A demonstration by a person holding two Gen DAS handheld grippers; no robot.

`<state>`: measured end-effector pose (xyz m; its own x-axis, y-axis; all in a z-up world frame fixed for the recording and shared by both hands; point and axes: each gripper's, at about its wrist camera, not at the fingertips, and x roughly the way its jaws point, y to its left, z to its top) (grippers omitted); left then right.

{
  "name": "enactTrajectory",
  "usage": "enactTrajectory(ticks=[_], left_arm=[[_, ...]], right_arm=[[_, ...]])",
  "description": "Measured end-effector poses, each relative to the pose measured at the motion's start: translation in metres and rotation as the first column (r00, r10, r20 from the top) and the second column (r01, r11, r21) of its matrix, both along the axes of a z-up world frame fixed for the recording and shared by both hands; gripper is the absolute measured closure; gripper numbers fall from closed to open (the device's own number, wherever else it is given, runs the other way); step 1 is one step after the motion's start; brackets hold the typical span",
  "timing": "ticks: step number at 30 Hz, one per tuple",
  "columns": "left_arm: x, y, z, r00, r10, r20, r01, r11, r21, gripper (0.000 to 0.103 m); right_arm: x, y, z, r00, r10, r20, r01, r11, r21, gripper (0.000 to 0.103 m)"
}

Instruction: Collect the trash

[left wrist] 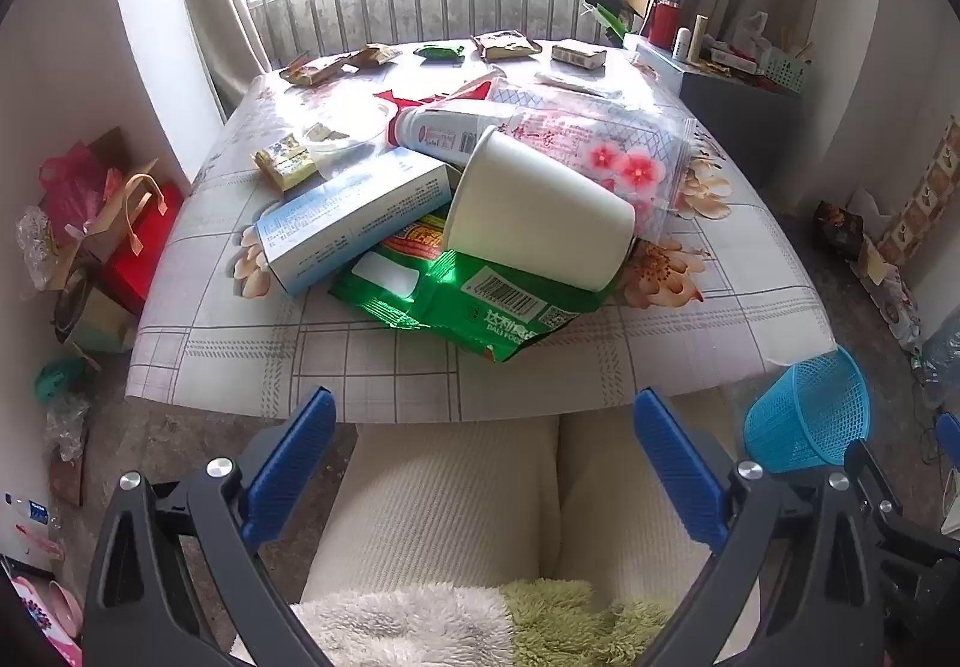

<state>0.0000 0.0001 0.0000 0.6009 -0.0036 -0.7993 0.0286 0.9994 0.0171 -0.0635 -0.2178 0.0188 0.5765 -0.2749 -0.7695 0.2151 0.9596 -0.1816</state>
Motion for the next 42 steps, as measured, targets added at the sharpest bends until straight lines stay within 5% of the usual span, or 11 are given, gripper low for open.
enactTrajectory(ticks=[42], left_arm=[[0.006, 0.0041, -0.0031, 1.0, 0.009, -0.025, -0.01, 1.0, -0.005, 0.006]], right_arm=[[0.0015, 0.0001, -0.0009, 1.0, 0.0, -0.001, 0.0, 1.0, 0.0, 0.008]])
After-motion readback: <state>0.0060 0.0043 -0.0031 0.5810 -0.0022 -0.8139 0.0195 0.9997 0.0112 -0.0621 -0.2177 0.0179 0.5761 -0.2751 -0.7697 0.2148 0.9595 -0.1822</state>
